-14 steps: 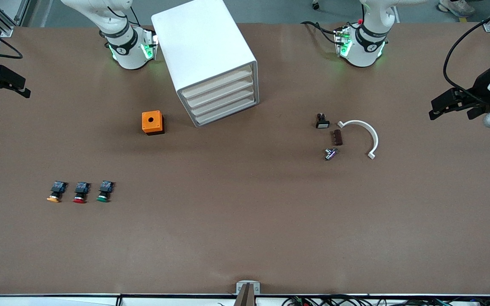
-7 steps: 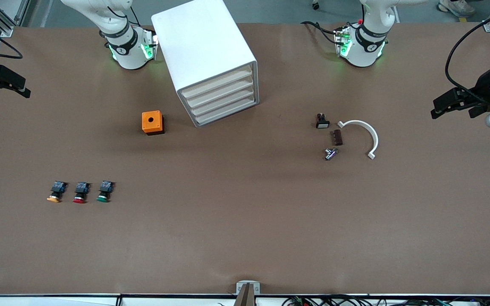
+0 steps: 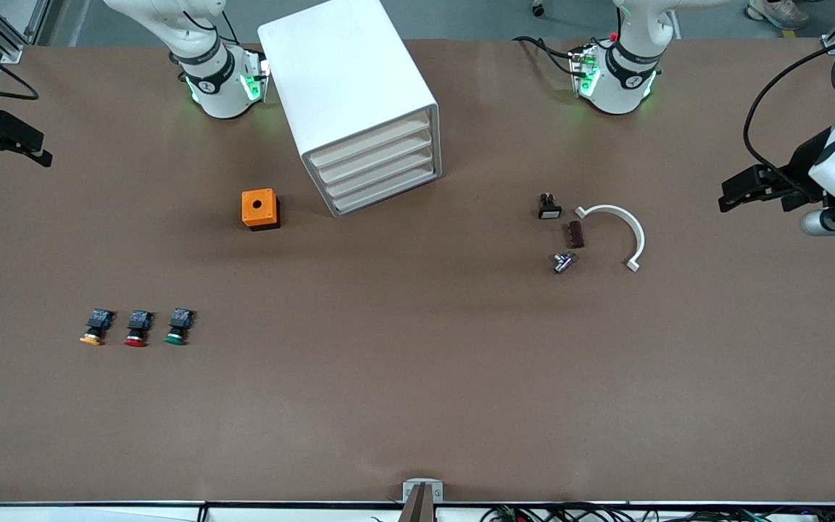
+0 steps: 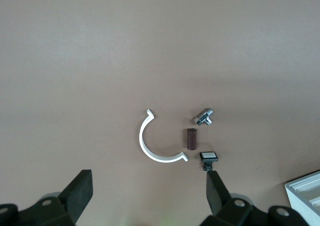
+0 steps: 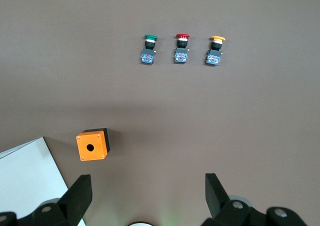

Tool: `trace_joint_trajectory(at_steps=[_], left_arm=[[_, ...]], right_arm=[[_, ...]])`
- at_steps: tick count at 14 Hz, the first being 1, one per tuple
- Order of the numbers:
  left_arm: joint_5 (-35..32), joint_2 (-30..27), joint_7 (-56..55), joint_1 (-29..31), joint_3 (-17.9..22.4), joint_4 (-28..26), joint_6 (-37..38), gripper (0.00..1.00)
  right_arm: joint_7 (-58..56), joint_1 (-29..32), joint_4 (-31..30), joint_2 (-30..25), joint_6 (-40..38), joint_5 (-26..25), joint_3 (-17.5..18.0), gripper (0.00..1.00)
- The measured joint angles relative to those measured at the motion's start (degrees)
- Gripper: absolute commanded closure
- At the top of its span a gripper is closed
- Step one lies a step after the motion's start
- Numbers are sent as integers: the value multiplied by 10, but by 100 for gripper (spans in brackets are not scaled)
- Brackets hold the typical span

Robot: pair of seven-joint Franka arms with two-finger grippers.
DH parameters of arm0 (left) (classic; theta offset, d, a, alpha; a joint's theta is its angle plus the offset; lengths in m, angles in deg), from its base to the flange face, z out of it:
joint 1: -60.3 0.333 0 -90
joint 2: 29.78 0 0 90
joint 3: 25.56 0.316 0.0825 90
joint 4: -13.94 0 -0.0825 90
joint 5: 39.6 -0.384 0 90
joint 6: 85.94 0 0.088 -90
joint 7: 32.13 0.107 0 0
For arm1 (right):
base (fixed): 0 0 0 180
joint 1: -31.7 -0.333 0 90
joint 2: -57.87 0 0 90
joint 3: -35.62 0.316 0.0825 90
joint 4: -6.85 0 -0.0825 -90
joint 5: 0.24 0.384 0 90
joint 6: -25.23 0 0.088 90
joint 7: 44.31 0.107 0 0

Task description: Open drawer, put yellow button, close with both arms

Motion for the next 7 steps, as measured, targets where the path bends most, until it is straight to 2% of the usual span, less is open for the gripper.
trace_joint_trajectory(at_steps=[5,7], left_arm=[[6,40,-7,-17,-8,0,-1,0],[19,63,-44,-34,-9,1,-3,0]], right_arm=[[0,0,0,0,0,0,0,0],[0,0,0,0,0,0,0,0]])
